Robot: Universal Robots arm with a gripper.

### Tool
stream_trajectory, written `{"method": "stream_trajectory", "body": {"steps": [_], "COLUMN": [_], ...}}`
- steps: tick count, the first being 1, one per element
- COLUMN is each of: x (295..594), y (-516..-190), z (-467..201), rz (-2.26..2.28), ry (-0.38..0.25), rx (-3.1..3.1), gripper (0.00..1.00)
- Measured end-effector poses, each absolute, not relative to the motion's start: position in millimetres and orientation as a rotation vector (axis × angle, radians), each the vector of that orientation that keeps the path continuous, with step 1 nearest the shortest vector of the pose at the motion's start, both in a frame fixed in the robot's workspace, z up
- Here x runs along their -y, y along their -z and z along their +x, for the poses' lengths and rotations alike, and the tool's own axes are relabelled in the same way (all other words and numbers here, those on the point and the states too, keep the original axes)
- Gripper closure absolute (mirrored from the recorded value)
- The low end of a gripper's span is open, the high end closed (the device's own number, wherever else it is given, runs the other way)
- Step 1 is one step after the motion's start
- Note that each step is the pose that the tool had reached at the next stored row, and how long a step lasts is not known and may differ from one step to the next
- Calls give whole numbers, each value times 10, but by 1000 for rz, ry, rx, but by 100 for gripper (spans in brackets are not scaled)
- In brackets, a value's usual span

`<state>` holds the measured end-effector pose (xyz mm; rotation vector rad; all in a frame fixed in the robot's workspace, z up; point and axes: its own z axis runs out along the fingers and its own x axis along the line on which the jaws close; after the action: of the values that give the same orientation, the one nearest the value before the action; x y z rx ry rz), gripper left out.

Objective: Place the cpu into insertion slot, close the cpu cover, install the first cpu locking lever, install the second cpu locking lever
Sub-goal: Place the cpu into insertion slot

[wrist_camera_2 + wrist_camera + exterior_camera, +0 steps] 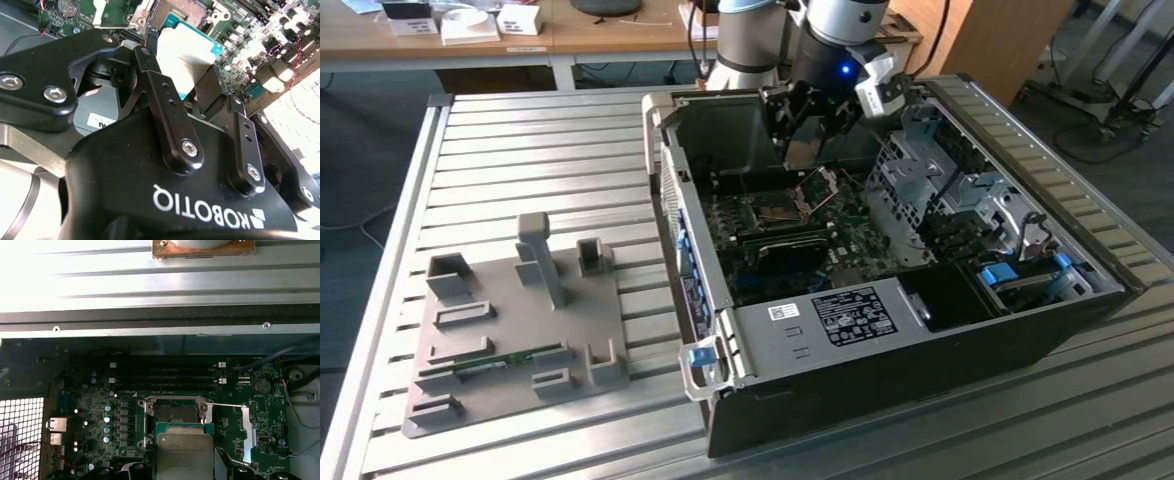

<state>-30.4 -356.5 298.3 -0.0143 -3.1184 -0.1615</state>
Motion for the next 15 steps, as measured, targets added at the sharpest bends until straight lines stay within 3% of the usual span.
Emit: {"method": "stream_trajectory", "body": {"steps": [15], "x": [3565], "y": [-2944], "z": [-304], "rz": [-14], "ry": [161], "rx": [3118], "gripper": [46]}}
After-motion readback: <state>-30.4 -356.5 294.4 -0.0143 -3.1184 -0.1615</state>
